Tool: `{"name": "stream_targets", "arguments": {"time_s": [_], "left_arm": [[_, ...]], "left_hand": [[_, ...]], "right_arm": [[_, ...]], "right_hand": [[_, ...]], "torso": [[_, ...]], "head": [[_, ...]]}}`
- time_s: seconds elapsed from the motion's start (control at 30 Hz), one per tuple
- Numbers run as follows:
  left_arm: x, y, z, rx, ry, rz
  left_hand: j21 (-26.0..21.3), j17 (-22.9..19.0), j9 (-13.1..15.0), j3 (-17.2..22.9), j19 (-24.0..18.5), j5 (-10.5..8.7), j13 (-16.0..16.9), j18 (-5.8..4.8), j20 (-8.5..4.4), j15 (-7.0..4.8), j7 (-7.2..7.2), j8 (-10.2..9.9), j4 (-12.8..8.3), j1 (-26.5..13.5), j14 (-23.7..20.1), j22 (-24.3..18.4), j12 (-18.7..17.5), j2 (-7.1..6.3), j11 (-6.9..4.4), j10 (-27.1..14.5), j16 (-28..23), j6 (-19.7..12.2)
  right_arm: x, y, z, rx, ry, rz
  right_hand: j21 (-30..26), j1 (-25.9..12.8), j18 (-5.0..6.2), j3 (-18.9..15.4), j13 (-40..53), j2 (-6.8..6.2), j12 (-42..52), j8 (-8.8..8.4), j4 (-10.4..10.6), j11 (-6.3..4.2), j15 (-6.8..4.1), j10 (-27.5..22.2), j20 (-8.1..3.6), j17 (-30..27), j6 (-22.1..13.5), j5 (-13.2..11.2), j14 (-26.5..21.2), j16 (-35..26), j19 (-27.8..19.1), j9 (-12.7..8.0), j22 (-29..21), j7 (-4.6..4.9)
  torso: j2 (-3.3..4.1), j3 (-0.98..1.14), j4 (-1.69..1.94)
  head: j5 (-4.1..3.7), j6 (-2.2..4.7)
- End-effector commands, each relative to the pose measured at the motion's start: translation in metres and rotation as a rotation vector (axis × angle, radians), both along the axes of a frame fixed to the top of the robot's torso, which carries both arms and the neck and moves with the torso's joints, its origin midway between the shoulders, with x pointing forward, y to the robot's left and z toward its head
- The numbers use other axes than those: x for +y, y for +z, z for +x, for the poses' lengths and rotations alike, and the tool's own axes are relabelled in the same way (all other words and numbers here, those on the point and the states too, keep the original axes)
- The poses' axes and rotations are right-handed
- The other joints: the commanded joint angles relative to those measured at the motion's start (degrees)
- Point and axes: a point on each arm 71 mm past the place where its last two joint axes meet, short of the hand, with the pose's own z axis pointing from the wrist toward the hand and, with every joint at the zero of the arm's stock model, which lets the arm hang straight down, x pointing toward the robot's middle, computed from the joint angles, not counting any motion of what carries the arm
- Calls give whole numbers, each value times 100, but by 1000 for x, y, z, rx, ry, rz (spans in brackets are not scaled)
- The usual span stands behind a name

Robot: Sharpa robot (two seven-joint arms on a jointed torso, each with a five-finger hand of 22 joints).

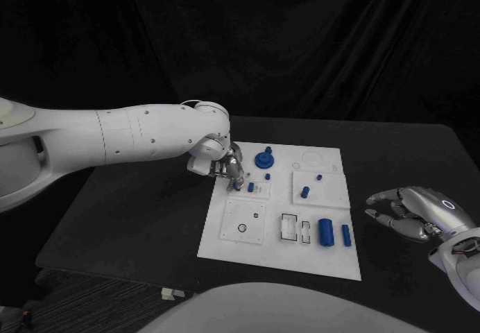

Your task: Assemble the parts on the task board

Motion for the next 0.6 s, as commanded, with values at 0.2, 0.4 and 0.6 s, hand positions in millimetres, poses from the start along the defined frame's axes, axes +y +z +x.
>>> {"name": "stream_targets", "arguments": {"time_s": [0.2, 0.4, 0.6], "left_arm": [[-3, -4, -2, 13, -9, 4], [-4, -4, -2, 14, -11, 4], [-5, -5, -1, 14, -12, 5]], "left_hand": [[-42, 1509, -9, 707, 305, -17, 1424, 59, -54, -41, -405, -22, -749, -11, 606, 1325, -20, 53, -21, 498, -29, 453], [-49, 1509, -18, 706, 301, -38, 1416, 60, -53, -40, -403, -38, -749, -17, 606, 1323, -32, 62, -19, 489, -29, 455], [-51, 1509, -21, 706, 300, -48, 1411, 60, -52, -39, -403, -46, -750, -20, 606, 1322, -41, 65, -18, 482, -29, 456]], "right_arm": [[-1, -1, 0, -1, -16, -1], [-1, -1, 0, 0, -16, -2], [0, -1, 0, 1, -16, -3]], "right_hand": [[-37, 54, 23, 51, 1509, -6, 15, -13, -4, -2, -32, 596, -35, 1509, 51, 34, 606, 15, 414, -9, 1419, -4], [-38, 57, 23, 53, 1509, -5, 15, -13, -6, -2, -32, 596, -35, 1509, 52, 36, 606, 15, 413, -9, 1419, -5], [-39, 61, 23, 57, 1509, -4, 15, -13, -10, -2, -32, 596, -35, 1509, 53, 38, 606, 15, 412, -9, 1418, -5]], "torso": [[-3, 2, 7], [-3, 1, 2], [-1, 1, 3]], "head": [[15, 0], [19, 0], [13, 0]]}}
